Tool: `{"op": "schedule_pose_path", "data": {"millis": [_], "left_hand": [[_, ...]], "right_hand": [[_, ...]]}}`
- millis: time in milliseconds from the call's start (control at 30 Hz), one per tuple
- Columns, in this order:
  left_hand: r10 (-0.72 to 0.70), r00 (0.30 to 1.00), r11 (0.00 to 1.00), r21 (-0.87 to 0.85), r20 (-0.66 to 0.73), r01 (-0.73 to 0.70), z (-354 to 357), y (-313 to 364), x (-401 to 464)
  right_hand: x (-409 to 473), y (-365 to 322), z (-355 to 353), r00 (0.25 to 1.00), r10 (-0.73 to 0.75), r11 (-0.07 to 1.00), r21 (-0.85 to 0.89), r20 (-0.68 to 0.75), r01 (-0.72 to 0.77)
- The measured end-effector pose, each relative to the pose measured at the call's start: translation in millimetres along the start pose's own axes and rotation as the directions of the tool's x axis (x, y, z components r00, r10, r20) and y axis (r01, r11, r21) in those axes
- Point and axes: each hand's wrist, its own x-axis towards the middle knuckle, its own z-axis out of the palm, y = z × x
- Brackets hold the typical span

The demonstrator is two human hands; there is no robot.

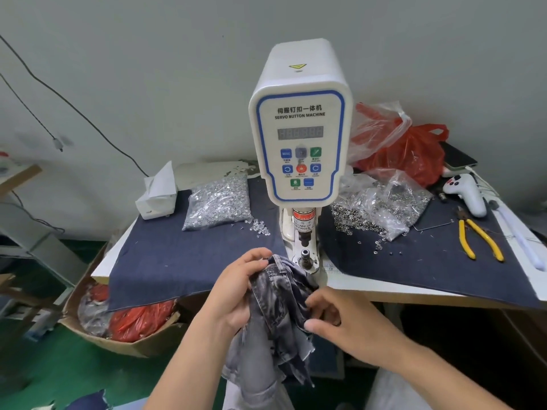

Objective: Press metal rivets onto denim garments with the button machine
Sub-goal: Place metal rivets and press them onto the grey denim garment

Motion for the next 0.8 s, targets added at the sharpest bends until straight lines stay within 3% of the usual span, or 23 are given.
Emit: {"op": "schedule_pose_path", "data": {"millis": [133,233,333,433,533,633,733,800], "left_hand": [[-0.101,0.995,0.975,-0.2,-0.021,0.094,1.5,3.8,-2.8],[-0.153,0.987,0.934,-0.334,-0.053,0.127,2.9,3.6,-4.4],[-0.171,0.983,0.915,-0.381,-0.062,0.135,6.8,2.8,-4.3],[-0.179,0.982,0.913,-0.384,-0.067,0.14,12.1,-0.7,-3.3],[-0.171,0.982,0.916,-0.38,-0.082,0.128,12.9,0.7,-2.4],[-0.102,0.989,0.966,-0.247,-0.111,0.072,4.5,5.4,-1.1],[0.054,0.978,0.993,0.114,-0.203,-0.031,-7.6,4.6,0.0],[0.143,0.967,0.95,0.303,-0.211,-0.075,-11.6,-1.7,-1.4]], "right_hand": [[-0.2,4.2,19.0,0.965,0.002,1.0,0.03,-0.261,0.006],[-2.3,6.1,26.7,0.862,-0.116,0.991,-0.117,-0.493,0.066],[-1.5,9.3,30.6,0.825,-0.299,0.941,-0.289,-0.479,0.174],[0.9,6.0,28.8,0.866,-0.307,0.935,-0.294,-0.396,0.197],[1.1,-0.4,26.3,0.855,-0.323,0.935,-0.276,-0.406,0.222],[-0.6,-1.6,18.1,0.795,-0.3,0.954,-0.172,-0.528,0.246],[0.4,-0.9,5.3,0.696,-0.305,0.944,-0.113,-0.65,0.309],[2.5,-1.1,-3.9,0.696,-0.328,0.927,-0.075,-0.639,0.368]]}}
